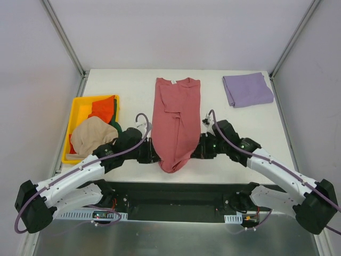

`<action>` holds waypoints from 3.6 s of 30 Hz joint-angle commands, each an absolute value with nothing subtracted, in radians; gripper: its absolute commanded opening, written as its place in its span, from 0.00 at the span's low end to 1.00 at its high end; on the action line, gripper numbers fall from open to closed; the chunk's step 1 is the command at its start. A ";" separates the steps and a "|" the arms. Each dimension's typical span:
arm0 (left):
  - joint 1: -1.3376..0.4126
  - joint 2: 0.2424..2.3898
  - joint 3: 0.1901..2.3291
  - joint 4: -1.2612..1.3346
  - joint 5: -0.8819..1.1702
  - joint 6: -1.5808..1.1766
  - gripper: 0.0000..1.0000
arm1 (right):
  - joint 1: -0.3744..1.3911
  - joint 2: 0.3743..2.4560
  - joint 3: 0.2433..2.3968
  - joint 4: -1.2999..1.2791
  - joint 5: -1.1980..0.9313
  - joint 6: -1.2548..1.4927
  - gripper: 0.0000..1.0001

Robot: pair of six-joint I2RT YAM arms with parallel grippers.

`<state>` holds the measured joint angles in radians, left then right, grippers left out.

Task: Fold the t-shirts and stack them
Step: Grab the bottom of the folded rectangular tshirt with both arms, then fold the folded rectangular tshirt in 1/3 of the way, then grab one side of the 2/3 rectangular tshirt with both arms

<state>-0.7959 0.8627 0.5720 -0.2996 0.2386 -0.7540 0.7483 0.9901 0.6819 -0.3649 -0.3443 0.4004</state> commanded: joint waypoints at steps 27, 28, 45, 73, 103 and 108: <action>-0.380 1.650 1.242 -0.149 0.227 -0.416 0.00 | 0.351 1.664 1.259 -0.229 -0.318 0.143 0.01; -0.371 1.666 1.252 -0.149 0.232 -0.416 0.00 | 0.347 1.681 1.272 -0.229 -0.319 0.140 0.01; -0.308 1.896 1.356 -0.166 0.284 -0.425 0.07 | 0.310 1.937 1.387 -0.160 -0.327 0.150 0.05; -0.302 1.364 0.786 -0.157 0.333 -0.647 0.99 | 0.304 1.255 0.701 -0.100 -0.204 0.363 0.96; -0.304 1.669 0.755 -0.043 0.373 -0.686 0.00 | 0.383 1.439 0.584 0.118 -0.315 0.517 0.88; -0.302 1.667 0.749 -0.041 0.374 -0.683 0.00 | 0.408 1.499 0.615 0.089 -0.279 0.543 0.72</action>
<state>-0.3058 1.6382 0.7597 -0.0231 0.4145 -0.7078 0.3866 1.4425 0.5850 0.1341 -0.3248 0.5209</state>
